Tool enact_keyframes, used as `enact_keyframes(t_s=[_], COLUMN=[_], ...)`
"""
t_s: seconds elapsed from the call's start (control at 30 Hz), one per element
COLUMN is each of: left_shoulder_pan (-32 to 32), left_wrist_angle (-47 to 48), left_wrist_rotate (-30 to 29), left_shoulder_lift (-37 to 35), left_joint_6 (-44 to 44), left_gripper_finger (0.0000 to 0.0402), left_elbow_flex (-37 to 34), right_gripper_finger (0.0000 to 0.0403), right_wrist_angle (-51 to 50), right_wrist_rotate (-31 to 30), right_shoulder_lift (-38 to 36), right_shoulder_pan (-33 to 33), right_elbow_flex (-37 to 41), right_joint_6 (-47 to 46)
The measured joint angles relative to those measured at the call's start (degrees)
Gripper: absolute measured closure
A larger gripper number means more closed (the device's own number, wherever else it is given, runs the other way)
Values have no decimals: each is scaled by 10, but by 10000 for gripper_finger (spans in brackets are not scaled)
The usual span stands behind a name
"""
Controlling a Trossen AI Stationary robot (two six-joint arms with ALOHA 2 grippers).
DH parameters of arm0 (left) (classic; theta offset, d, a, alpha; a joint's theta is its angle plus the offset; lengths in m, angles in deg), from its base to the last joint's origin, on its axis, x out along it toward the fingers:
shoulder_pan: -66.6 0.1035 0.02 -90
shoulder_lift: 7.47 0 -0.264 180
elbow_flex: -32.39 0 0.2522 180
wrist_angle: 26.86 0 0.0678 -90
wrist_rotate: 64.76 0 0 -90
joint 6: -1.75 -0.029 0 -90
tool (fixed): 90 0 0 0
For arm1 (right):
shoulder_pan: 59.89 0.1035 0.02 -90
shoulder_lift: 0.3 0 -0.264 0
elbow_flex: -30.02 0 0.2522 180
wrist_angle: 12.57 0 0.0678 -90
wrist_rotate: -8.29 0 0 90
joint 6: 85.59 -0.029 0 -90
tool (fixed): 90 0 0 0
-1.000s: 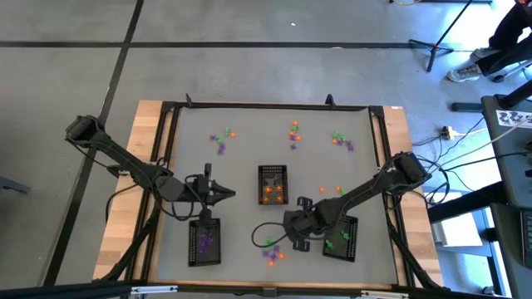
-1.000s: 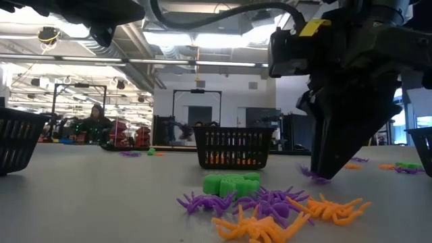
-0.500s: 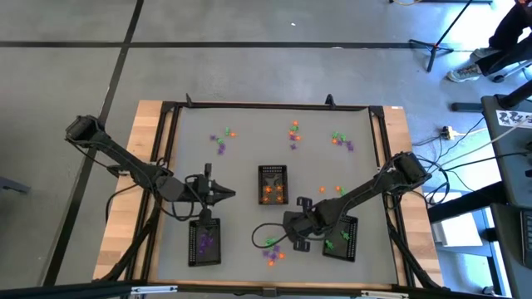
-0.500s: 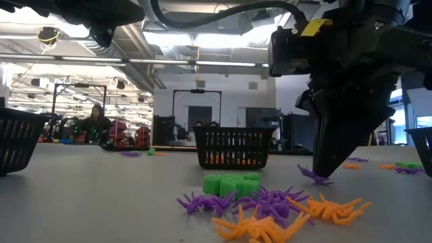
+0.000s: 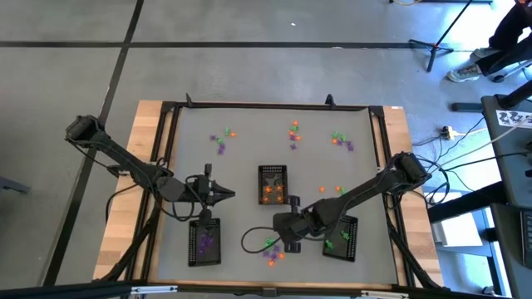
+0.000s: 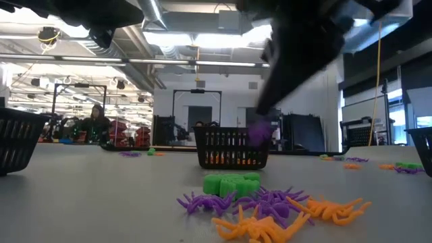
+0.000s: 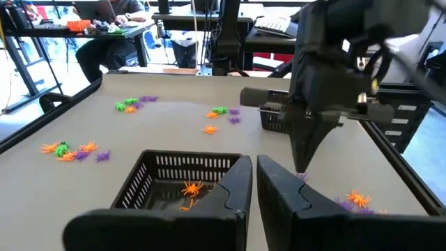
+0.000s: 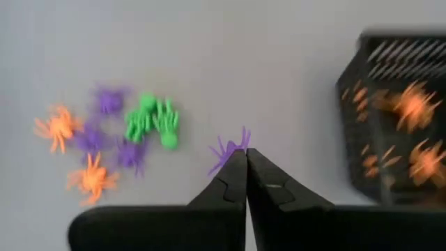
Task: Sort Halloween decoration
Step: Put the violet spider toy into the bottom left black bin
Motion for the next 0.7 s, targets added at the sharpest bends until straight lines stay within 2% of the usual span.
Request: enact_keyframes(t_s=[0.33, 0.47, 0.7], left_shoulder_pan=[0, 0, 0], left_wrist_angle=[0, 0, 10], left_wrist_rotate=[1, 4, 47], left_shoulder_lift=[0, 0, 7], left_joint_6=[-17, -16, 5], left_gripper_finger=[386, 381, 319], left_elbow_flex=[0, 0, 0], right_gripper_finger=[403, 403, 403], right_wrist_angle=[18, 57, 105], right_wrist_rotate=[-108, -123, -132], right_shoulder_lift=[0, -1, -1], right_shoulder_pan=[0, -1, -16], right_elbow_flex=[-70, -78, -79], right_joint_6=[90, 130, 167])
